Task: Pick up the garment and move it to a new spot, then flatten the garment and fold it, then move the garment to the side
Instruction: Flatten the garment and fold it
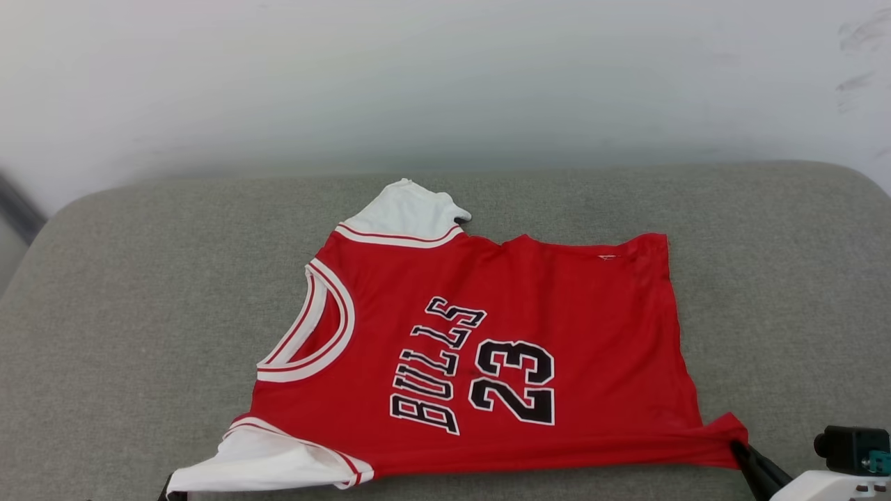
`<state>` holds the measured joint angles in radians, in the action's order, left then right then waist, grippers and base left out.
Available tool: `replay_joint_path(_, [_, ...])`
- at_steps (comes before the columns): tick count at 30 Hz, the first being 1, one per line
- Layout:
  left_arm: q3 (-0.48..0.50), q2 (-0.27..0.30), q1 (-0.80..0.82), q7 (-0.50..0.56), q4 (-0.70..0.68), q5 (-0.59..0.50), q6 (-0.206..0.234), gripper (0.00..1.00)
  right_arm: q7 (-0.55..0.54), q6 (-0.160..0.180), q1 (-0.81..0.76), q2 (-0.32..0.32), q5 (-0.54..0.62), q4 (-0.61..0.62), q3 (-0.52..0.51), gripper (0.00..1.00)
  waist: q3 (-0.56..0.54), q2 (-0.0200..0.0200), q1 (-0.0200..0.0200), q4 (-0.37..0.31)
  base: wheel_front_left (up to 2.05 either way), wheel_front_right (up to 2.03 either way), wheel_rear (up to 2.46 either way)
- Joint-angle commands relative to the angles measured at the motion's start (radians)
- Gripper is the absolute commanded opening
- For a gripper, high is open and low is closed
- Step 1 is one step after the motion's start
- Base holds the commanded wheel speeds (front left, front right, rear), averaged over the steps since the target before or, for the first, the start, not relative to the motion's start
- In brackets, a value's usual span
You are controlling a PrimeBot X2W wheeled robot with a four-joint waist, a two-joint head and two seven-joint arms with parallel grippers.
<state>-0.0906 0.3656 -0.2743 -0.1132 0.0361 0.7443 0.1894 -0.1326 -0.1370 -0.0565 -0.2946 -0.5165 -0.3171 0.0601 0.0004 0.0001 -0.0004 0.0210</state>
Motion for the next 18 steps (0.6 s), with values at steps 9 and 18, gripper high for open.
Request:
replay_joint_path(9, [-0.03, 0.036, 0.114, 0.07, -0.119, -0.018, 0.011, 0.0, -0.158, 0.007, -0.004, 0.1, 0.126, 0.255, -0.097, 0.0, 0.08, -0.0001, 0.0004, -0.007, 0.0, 0.0, 0.0])
replay_joint_path(18, [-0.084, 0.03, 0.377, 0.117, 0.052, -0.015, -0.056, 0.0, -0.216, 0.007, 0.162, 0.114, 0.177, 0.232, -0.045, 0.0, 0.209, -0.0001, 0.0004, -0.037, 0.0, 0.0, 0.0])
